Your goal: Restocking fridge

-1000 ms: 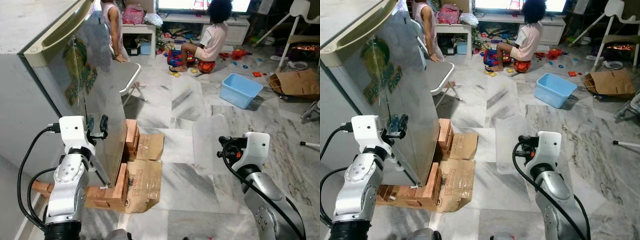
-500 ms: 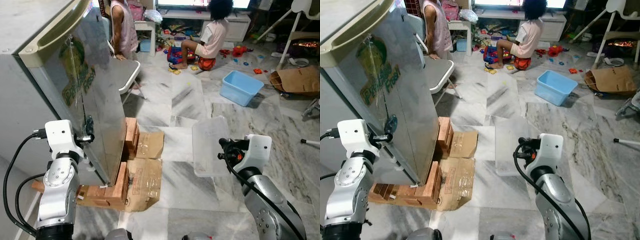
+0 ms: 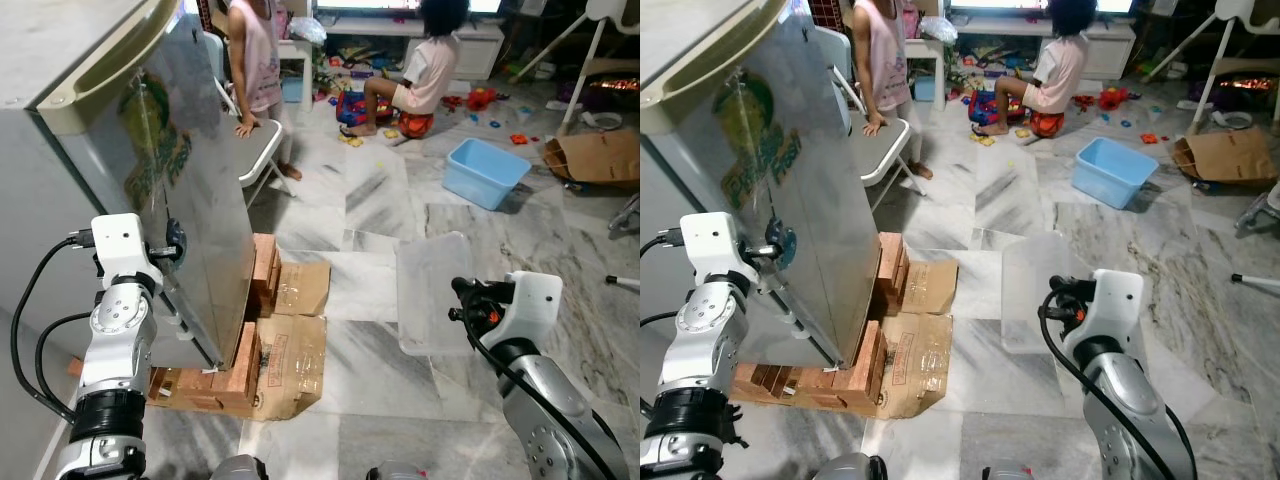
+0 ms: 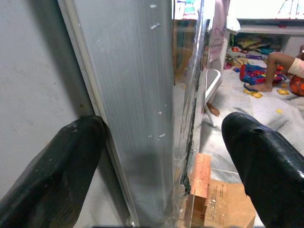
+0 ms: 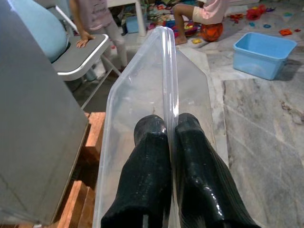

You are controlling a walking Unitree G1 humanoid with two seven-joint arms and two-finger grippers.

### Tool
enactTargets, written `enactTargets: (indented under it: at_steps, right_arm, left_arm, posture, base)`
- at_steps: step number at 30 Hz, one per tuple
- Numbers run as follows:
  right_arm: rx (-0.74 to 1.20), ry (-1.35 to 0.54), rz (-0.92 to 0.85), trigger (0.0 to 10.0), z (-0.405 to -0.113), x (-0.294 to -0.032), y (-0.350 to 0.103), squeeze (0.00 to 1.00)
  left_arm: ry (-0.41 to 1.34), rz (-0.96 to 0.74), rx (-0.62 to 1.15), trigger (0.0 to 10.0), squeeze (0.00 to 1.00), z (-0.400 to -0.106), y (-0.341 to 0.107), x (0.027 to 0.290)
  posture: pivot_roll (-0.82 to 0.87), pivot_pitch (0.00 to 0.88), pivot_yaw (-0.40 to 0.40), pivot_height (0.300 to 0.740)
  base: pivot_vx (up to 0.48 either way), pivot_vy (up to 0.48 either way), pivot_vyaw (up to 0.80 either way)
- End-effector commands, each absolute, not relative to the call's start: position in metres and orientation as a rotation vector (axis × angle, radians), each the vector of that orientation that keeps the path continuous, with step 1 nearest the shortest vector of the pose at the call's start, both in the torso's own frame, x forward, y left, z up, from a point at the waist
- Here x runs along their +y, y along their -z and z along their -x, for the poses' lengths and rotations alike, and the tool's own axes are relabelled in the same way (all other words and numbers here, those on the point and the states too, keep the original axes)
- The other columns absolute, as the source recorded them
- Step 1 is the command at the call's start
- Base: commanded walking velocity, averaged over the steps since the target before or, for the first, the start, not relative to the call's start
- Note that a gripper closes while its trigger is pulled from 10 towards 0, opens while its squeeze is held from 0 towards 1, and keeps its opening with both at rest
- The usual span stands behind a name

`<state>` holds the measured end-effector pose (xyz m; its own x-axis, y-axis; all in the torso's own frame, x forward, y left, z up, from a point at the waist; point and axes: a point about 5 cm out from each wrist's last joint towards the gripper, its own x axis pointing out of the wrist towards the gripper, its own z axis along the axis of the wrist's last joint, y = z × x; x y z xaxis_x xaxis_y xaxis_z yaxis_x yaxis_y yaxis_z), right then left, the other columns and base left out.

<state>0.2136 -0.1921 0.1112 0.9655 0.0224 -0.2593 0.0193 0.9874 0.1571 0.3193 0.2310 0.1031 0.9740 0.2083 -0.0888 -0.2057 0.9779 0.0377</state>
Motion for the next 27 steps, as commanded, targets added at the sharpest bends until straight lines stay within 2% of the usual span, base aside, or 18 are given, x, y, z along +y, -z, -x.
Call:
enactTargets:
  at_steps: [1, 3, 4, 5, 7, 12, 13, 18, 22, 25, 27]
  right_arm:
    - [0.249, 0.012, -0.153, 10.0, -0.211, -0.196, -0.117, 0.00]
    - [0.250, 0.008, -0.154, 10.0, -0.212, -0.195, -0.117, 0.00]
    - [0.253, 0.001, -0.161, 10.0, -0.212, -0.195, -0.117, 0.00]
    - [0.258, -0.025, -0.174, 10.0, -0.211, -0.193, -0.117, 0.00]
    - [0.266, -0.052, -0.185, 10.0, -0.208, -0.190, -0.117, 0.00]
    - [0.278, -0.066, -0.186, 10.0, -0.203, -0.188, -0.115, 0.00]
    - [0.280, -0.064, -0.187, 10.0, -0.203, -0.188, -0.114, 0.00]
    - [0.277, -0.060, -0.194, 10.0, -0.206, -0.185, -0.114, 0.00]
    - [0.271, -0.065, -0.200, 10.0, -0.210, -0.184, -0.114, 0.00]
    - [0.271, -0.065, -0.200, 10.0, -0.210, -0.184, -0.114, 0.00]
    - [0.263, -0.052, -0.193, 10.0, -0.213, -0.184, -0.114, 0.00]
  left_arm:
    - [-0.216, -0.038, 0.036, 10.0, 0.00, -0.331, -0.120, 0.235]
    - [-0.020, 0.015, 0.009, 10.0, 0.00, -0.340, -0.131, 0.206]
    - [0.162, 0.043, 0.013, 10.0, 0.00, -0.340, -0.135, 0.182]
    - [0.475, 0.033, 0.011, 10.0, 0.00, -0.331, -0.143, 0.141]
    - [0.705, 0.020, 0.026, 10.0, 0.00, -0.316, -0.149, 0.110]
    - [0.855, 0.038, 0.026, 10.0, 0.00, -0.303, -0.157, 0.088]
    - [0.894, 0.086, 0.029, 10.0, 0.00, -0.299, -0.160, 0.083]
    - [0.795, 0.061, 0.030, 10.0, 0.00, -0.304, -0.149, 0.088]
    - [0.553, -0.036, 0.033, 10.0, 0.00, -0.313, -0.136, 0.122]
    - [0.527, -0.039, 0.035, 10.0, 0.00, -0.312, -0.136, 0.127]
    - [0.401, -0.072, 0.045, 10.0, 0.00, -0.309, -0.132, 0.147]
  posture:
    - [-0.14, 0.056, 0.026, 0.740]
    - [-0.14, 0.053, 0.026, 0.740]
    - [-0.13, 0.051, 0.025, 0.740]
    - [-0.12, 0.048, 0.022, 0.740]
    - [-0.12, 0.046, 0.024, 0.740]
    - [-0.12, 0.044, 0.026, 0.740]
    - [-0.12, 0.043, 0.028, 0.740]
    - [-0.11, 0.041, 0.031, 0.740]
    - [-0.10, 0.036, 0.028, 0.740]
    - [-0.10, 0.036, 0.028, 0.740]
    - [-0.08, 0.029, 0.024, 0.740]
  base:
    - [0.000, 0.000, 0.00]
    - [0.000, 0.000, 0.00]
    - [0.000, 0.000, 0.00]
    - [0.000, 0.000, 0.00]
    - [0.000, 0.000, 0.00]
    - [0.000, 0.000, 0.00]
    - [0.000, 0.000, 0.00]
    - [0.000, 0.000, 0.00]
    - [0.000, 0.000, 0.00]
    - [0.000, 0.000, 0.00]
    - [0.000, 0.000, 0.00]
